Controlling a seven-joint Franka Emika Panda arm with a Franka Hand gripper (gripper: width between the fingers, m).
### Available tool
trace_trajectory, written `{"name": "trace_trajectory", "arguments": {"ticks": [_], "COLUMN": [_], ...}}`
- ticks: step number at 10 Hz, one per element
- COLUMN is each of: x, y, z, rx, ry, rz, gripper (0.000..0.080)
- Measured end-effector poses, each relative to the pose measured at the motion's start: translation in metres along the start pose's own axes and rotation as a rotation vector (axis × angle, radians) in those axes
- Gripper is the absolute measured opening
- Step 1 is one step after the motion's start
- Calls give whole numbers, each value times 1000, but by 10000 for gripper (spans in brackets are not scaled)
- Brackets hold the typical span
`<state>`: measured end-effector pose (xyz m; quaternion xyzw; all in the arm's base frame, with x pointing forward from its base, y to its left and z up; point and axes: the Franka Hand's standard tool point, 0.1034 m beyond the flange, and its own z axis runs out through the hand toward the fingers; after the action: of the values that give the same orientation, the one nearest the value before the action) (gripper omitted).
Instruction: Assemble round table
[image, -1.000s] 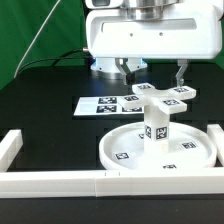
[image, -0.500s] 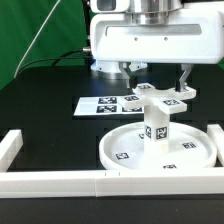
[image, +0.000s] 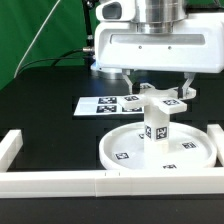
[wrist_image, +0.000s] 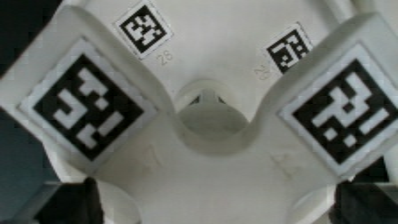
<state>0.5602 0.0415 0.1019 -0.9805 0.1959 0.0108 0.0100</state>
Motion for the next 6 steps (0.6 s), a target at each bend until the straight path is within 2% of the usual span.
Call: {"name": "trace_trajectory", "arguments": {"ticks": [3, 4, 5, 6], "x": [0, 0, 0, 0], "y": [1, 1, 1, 1], "z": [3, 3, 3, 2], "rx": [-3, -3, -3, -2], "ry": [-1, -1, -1, -1], "rz": [12, 25, 26, 51], "gripper": [648, 621, 486, 486]}}
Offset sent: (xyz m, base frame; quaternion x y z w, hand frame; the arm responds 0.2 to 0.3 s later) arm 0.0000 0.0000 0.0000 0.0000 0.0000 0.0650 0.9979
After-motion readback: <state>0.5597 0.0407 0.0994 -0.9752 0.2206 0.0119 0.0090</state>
